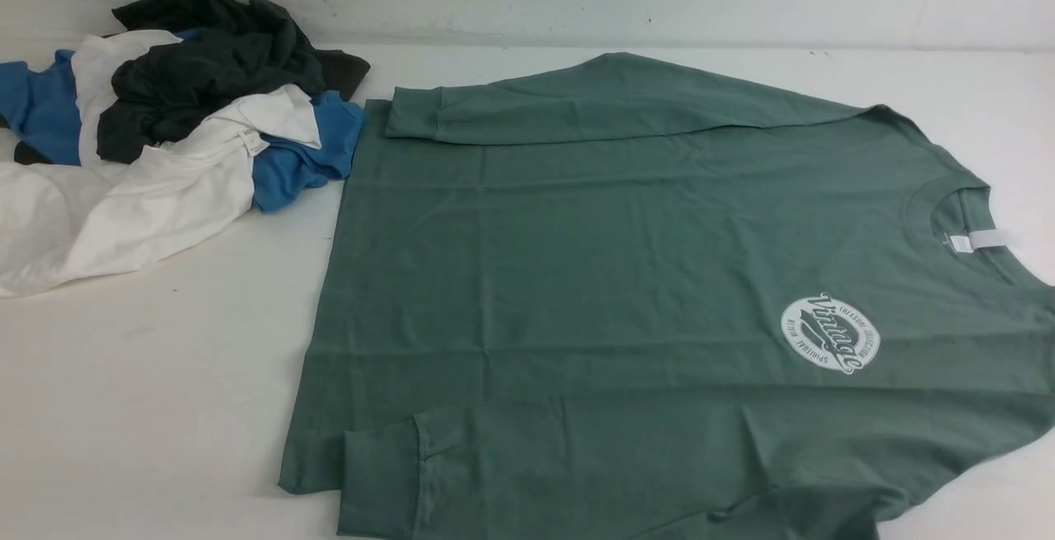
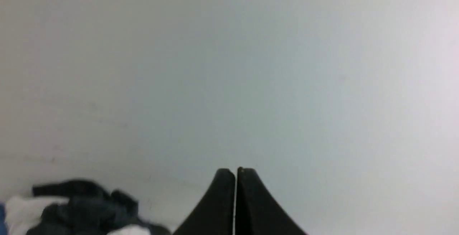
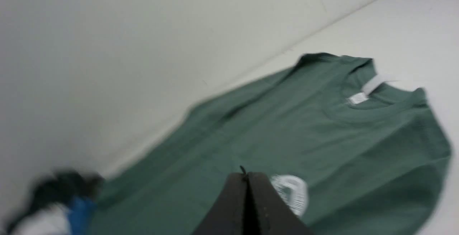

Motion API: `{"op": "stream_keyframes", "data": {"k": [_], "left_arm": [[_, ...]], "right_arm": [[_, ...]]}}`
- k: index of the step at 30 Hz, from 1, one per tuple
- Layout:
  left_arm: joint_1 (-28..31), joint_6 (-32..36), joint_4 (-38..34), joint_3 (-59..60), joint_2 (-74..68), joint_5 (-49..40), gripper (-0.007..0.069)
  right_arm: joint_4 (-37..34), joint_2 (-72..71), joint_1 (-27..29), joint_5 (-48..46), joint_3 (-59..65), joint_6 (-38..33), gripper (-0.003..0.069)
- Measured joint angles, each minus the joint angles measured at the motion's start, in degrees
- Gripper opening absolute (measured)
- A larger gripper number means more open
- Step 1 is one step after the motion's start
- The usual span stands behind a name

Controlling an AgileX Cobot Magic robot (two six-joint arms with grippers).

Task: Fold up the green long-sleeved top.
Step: Use the left arm to clamp the cuff closest to it

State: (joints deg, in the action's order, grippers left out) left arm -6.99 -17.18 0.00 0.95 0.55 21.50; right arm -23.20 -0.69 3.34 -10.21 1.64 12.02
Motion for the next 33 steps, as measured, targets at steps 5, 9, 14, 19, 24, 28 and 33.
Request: {"op": "stream_keyframes", "data": {"k": [5,9,14,19,24,28,33], "left_arm": [[0.00,-3.26,0.00,-9.96,-0.89,-9.46,-0.0004],[0.00,-4.16,0.00,-21.14,-7.20,-29.09,-0.0004],[0.00,-2.43,0.00,-35.61,-24.71,-64.31,-0.0004],[0.00,2.83,-0.55,-39.79,-39.80,-80.76,-0.0004],[0.00,7.35,-2.81,-39.92,-54.28,-86.73,-0.0004],[-1.48,11.09,-6.35,-40.09,-61.80,-83.73,-0.0004],[-7.85,12.01,-8.04,-42.37,-67.21,-79.72,-0.0004]], "right_arm": [[-16.35,0.00,0.00,4.42,0.00,4.89,-0.0013],[-18.09,0.00,0.00,4.54,0.00,3.19,-0.0013],[-18.67,0.00,0.00,6.88,0.00,-1.90,-0.0013],[-18.85,0.00,0.00,7.01,-0.20,-4.15,-0.0013],[-15.08,0.98,0.00,-9.02,-10.27,-10.33,-0.0013],[-7.66,13.24,0.00,-28.86,-26.13,-15.15,-0.0013],[-1.08,33.75,0.00,-54.96,-42.05,-21.42,-0.0013]]}}
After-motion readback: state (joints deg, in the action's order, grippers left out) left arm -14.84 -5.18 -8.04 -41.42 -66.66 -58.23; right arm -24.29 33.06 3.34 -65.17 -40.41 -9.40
